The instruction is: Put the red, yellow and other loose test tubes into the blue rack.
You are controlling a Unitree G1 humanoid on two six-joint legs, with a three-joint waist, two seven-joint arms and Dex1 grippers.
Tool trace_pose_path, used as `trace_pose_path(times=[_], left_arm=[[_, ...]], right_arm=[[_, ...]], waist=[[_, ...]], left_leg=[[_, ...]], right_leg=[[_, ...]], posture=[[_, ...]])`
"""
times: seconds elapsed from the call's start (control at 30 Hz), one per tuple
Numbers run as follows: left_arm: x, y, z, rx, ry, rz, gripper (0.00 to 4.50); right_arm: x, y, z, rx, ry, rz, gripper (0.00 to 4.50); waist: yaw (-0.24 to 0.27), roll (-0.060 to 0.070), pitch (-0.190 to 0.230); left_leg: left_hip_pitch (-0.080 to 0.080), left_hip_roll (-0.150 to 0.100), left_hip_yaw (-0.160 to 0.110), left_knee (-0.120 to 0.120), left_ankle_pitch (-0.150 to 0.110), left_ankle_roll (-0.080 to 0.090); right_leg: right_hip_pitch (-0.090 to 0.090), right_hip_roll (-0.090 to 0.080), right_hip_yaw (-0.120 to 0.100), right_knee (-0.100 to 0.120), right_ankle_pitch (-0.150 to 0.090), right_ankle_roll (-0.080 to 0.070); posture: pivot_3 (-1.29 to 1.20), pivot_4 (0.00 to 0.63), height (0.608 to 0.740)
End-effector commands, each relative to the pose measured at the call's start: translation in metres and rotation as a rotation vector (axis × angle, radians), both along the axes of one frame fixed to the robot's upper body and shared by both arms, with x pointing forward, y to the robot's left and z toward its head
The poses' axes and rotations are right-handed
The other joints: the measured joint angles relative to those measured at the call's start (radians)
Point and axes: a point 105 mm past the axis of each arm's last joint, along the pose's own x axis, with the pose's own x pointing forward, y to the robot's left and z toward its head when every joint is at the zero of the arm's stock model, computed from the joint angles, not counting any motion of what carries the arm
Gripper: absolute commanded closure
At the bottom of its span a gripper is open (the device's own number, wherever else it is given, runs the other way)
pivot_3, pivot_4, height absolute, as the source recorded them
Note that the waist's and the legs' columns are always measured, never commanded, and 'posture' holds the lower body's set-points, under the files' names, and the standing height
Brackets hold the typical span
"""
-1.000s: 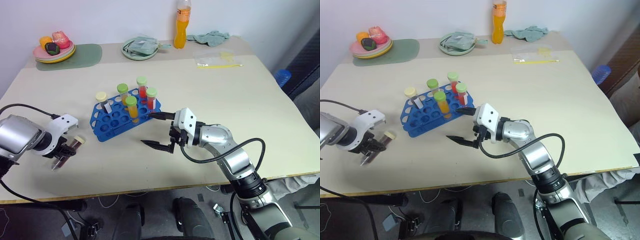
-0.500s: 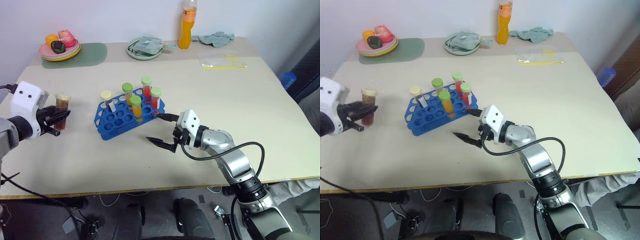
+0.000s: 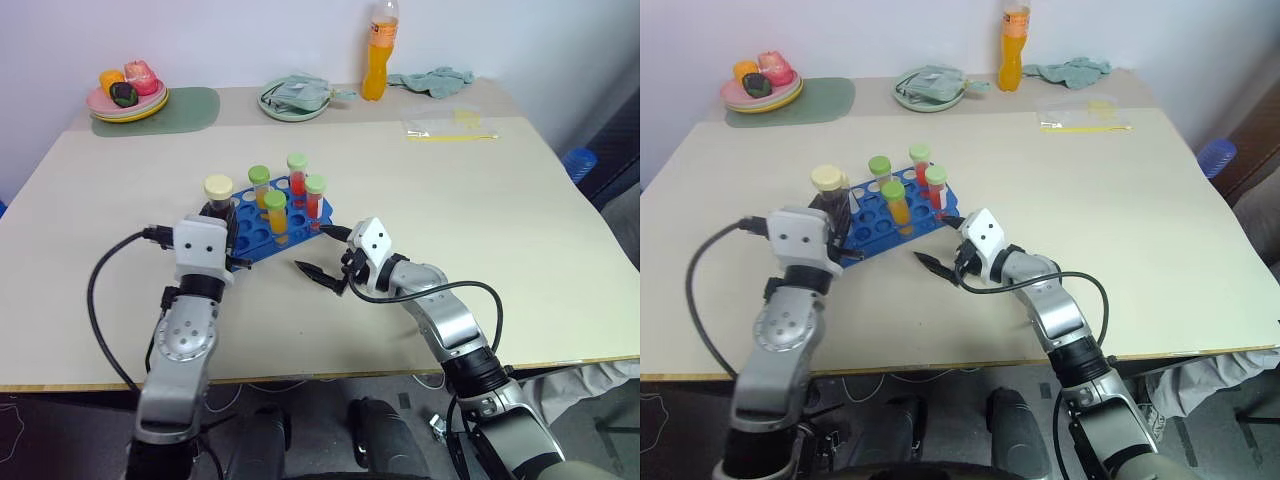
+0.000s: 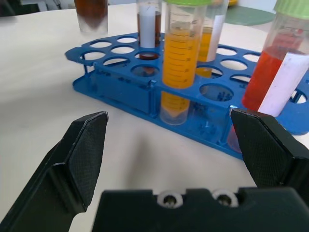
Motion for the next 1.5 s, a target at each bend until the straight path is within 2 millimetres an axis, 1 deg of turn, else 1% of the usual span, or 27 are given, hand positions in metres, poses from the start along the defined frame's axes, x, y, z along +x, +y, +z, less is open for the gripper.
trace_pose_path(times=[0.03, 0.13, 0.23, 0.4, 0.67, 0.87, 0.97, 1.23, 1.5], left_arm=[[0.006, -0.004, 0.014, -0.009, -0.103, 0.015, 3.76], [0.015, -0.01, 0.011, -0.047, -0.095, -0.023, 3.76], [0.02, -0.017, 0.01, -0.091, -0.087, -0.072, 3.76], [0.018, -0.02, 0.007, -0.145, -0.066, -0.102, 3.76], [0.015, -0.016, -0.002, -0.116, -0.012, -0.078, 3.76], [0.016, -0.02, -0.004, -0.121, 0.007, -0.089, 3.76], [0.017, -0.018, -0.008, -0.096, 0.031, -0.064, 3.76], [0.015, -0.015, -0.009, -0.064, 0.05, -0.037, 3.76], [0.015, -0.019, -0.011, -0.146, 0.068, -0.069, 3.76]], right_arm=[[-0.001, 0.002, 0.013, 0.03, -0.052, -0.006, 0.0], [-0.002, 0.001, 0.012, 0.034, -0.049, -0.019, 0.0], [-0.003, 0.0, 0.012, 0.038, -0.047, -0.034, 0.0], [-0.001, -0.003, 0.013, 0.039, -0.05, -0.051, 0.0], [-0.003, -0.002, 0.011, 0.039, -0.044, -0.049, 0.0], [-0.003, 0.001, 0.012, 0.043, -0.041, -0.038, 0.0], [-0.005, 0.002, 0.011, 0.043, -0.036, -0.026, 0.0], [-0.006, 0.001, 0.009, 0.037, -0.03, -0.026, 0.0], [-0.008, 0.003, 0.008, 0.037, -0.024, -0.018, 0.0]], waist=[[0.002, 0.0, 0.0], [0.005, 0.0, 0.0], [0.004, 0.0, 0.0], [0.0, 0.0, 0.0], [0.002, 0.0, 0.0], [0.002, 0.0, 0.0], [0.002, 0.0, 0.0], [0.001, 0.0, 0.0], [0.002, 0.0, 0.0]], left_leg=[[0.0, 0.0, 0.0, 0.0, 0.0, 0.0], [-0.001, 0.0, 0.0, 0.001, 0.0, 0.0], [-0.001, 0.0, 0.0, 0.001, 0.0, 0.0], [-0.001, 0.0, -0.001, 0.001, 0.0, 0.0], [-0.001, 0.0, -0.001, 0.001, 0.0, 0.0], [-0.001, 0.0, -0.001, 0.001, 0.0, 0.0], [-0.001, 0.0, -0.001, 0.001, 0.0, 0.0], [0.0, 0.0, -0.001, 0.001, 0.0, 0.0], [0.0, 0.0, -0.001, 0.001, 0.0, 0.0]], right_leg=[[0.0, 0.0, 0.0, 0.0, 0.0, 0.0], [0.0, 0.0, 0.0, 0.0, 0.0, 0.0], [0.0, 0.0, 0.0, -0.001, 0.0, 0.001], [0.0, 0.001, 0.0, -0.001, 0.0, 0.001], [0.0, 0.001, 0.0, -0.001, 0.0, 0.001], [0.0, 0.001, 0.0, -0.001, 0.0, 0.001], [0.0, 0.001, 0.0, -0.001, 0.0, 0.001], [0.0, 0.001, 0.0, -0.001, 0.0, 0.001], [0.001, 0.001, 0.0, -0.001, 0.0, 0.001]], posture=[[0.0, 0.15, 0.74], [0.0, 0.15, 0.74], [0.0, 0.15, 0.74], [0.0, 0.15, 0.74], [0.0, 0.15, 0.74], [0.0, 0.15, 0.74], [0.0, 0.15, 0.74], [0.0, 0.15, 0.74], [0.0, 0.15, 0.74]])
